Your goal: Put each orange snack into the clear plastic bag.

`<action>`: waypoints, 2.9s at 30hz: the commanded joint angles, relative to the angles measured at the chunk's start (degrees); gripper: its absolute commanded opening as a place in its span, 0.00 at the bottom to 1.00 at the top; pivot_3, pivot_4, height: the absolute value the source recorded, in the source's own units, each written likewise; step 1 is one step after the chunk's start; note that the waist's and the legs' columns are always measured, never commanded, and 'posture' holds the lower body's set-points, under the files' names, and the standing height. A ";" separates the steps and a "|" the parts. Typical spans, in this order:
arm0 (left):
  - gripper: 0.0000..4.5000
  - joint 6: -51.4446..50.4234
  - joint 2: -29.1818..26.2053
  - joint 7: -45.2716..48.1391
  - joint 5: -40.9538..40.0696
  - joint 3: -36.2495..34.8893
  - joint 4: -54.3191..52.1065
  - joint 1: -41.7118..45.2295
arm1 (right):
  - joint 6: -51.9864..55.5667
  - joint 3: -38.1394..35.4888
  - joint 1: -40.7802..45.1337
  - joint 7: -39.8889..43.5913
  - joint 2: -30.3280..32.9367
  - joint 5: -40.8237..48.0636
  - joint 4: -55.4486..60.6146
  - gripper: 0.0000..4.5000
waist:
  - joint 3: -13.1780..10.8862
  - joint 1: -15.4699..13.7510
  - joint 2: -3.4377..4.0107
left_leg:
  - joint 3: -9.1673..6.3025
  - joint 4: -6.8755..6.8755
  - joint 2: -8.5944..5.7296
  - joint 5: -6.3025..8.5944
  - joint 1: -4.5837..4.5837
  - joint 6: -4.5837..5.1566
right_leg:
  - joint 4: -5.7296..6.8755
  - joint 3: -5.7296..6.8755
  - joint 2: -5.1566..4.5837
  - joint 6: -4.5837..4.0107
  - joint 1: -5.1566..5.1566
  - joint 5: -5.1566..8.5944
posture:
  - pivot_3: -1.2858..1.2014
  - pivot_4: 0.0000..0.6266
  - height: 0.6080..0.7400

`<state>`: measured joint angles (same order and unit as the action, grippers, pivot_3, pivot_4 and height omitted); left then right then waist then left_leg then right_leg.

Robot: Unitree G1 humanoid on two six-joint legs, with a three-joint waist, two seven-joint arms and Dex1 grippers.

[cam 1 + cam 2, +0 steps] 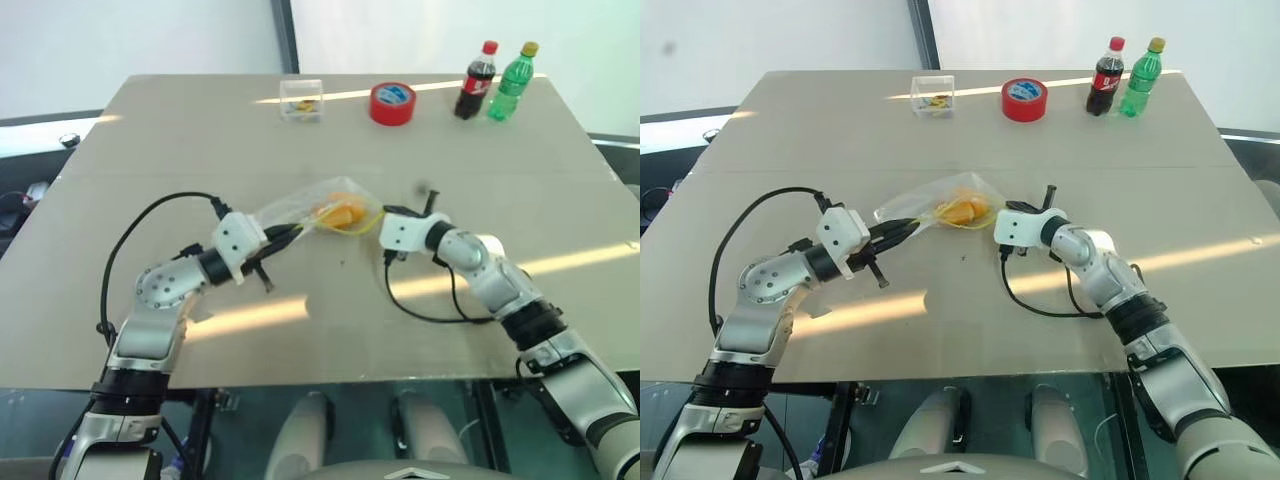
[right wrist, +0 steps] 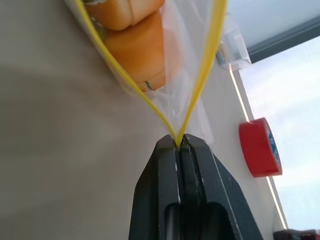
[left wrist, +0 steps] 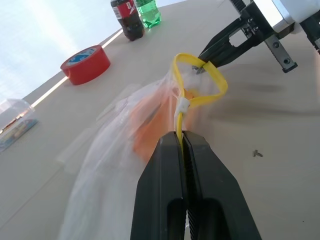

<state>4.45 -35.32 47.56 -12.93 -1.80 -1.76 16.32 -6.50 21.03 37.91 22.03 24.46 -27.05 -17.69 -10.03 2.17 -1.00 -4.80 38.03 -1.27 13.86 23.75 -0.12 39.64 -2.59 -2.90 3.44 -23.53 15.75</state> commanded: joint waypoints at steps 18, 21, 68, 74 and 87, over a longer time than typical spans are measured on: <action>0.00 12.78 2.56 -2.76 4.05 0.70 20.66 25.35 | 14.06 -21.82 -5.14 5.54 15.47 12.48 25.70 0.00 | -0.01 0.23 -0.02 | 0.08 0.06 -0.08 -0.06 0.09 -0.09 | -0.09 -0.04 0.01 0.00 -0.02 0.00 | 0.52 0.24 1.00; 0.00 12.71 1.72 0.37 3.56 1.99 16.84 19.97 | 16.89 -22.77 -13.14 8.21 15.64 15.33 33.70 0.00 | 0.00 0.25 -0.01 | 0.10 -0.02 -0.04 -0.03 0.10 -0.05 | -0.24 -0.07 0.02 0.01 0.00 0.00 | 0.52 0.24 1.00; 0.00 28.38 -0.95 -4.68 16.87 7.00 6.98 7.22 | 20.89 5.12 1.96 19.13 -1.19 16.42 31.37 0.41 | -0.03 0.00 0.00 | -0.15 -0.17 -0.03 0.11 -0.62 0.17 | -0.69 0.21 -0.02 0.03 0.92 0.01 | 0.52 0.24 1.00; 0.00 27.71 -0.90 -4.99 16.36 6.59 6.23 6.61 | 19.25 5.26 2.80 19.26 -2.73 15.23 29.31 0.31 | -0.03 0.03 0.00 | -0.15 -0.22 -0.02 0.11 -0.65 0.16 | -0.69 0.21 -0.02 0.03 0.92 0.01 | 0.52 0.24 1.00; 0.00 26.22 -0.89 -5.51 15.60 6.21 5.39 6.16 | 18.08 4.53 2.13 20.42 -3.16 14.39 28.15 0.02 | -0.04 0.04 0.01 | -0.13 -0.25 -0.03 0.10 -0.66 0.16 | -0.70 0.20 -0.02 0.03 0.92 0.01 | 0.52 0.24 1.00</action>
<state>30.73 -35.84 42.27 4.16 5.04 6.13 22.27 12.39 26.78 39.21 42.39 21.47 -12.73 9.65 -10.07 2.20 -0.99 -4.94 37.78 -1.30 13.96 23.08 0.04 38.94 -2.39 -2.92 3.47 -22.61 15.75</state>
